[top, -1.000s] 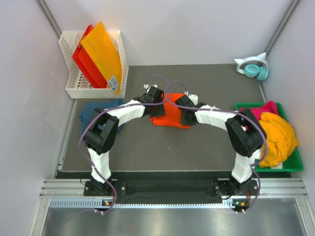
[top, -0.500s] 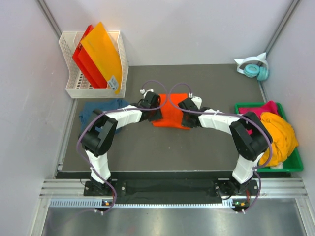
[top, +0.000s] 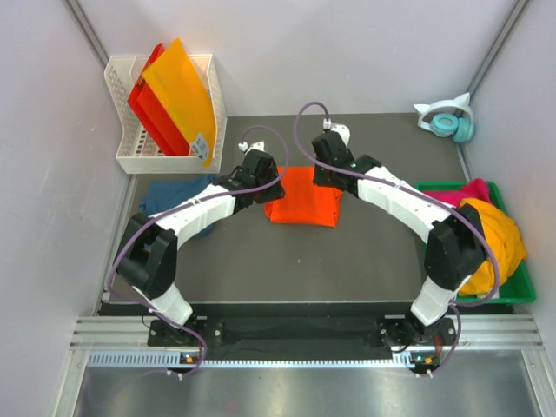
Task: Fold and stack the t-shirts
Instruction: Fold the tshirt, then neatly place the folded tshirt to the corner
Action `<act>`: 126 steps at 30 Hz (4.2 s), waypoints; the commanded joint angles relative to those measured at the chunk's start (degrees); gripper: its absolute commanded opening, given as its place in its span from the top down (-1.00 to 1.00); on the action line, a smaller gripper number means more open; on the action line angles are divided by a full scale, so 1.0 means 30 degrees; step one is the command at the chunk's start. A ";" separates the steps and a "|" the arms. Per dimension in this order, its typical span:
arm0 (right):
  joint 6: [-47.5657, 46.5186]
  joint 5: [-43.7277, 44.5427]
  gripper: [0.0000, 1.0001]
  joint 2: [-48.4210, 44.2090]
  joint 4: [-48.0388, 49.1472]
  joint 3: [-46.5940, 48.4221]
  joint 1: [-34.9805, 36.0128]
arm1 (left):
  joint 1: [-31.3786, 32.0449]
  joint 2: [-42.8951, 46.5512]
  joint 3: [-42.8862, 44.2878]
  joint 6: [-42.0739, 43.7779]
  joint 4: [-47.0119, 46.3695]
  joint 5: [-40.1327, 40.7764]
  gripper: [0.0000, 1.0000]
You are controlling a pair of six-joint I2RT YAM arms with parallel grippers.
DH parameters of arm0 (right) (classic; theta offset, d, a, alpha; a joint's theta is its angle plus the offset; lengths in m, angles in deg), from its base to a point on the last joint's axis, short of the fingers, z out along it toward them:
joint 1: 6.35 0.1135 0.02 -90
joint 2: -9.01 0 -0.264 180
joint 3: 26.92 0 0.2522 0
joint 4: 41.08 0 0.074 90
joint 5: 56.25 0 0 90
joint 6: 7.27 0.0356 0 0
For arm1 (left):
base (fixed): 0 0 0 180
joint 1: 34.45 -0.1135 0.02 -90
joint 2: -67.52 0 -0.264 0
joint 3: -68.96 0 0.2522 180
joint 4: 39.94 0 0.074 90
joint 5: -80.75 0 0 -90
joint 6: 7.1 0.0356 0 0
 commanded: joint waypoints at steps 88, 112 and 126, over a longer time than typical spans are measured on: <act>-0.1419 -0.1751 0.76 0.6416 -0.0391 0.1252 -0.1264 | -0.2033 -0.7943 0.3172 0.0703 0.3379 -0.3618 0.78; -0.0921 -0.0931 0.12 0.0210 -0.1416 0.2162 -0.1177 | -0.0627 -0.2407 0.3492 0.3398 0.3759 0.1595 1.00; -0.0716 -0.0872 0.17 -0.2959 -0.0538 -0.2848 -0.1177 | -0.0627 0.1370 0.4812 0.3603 0.5575 0.4522 1.00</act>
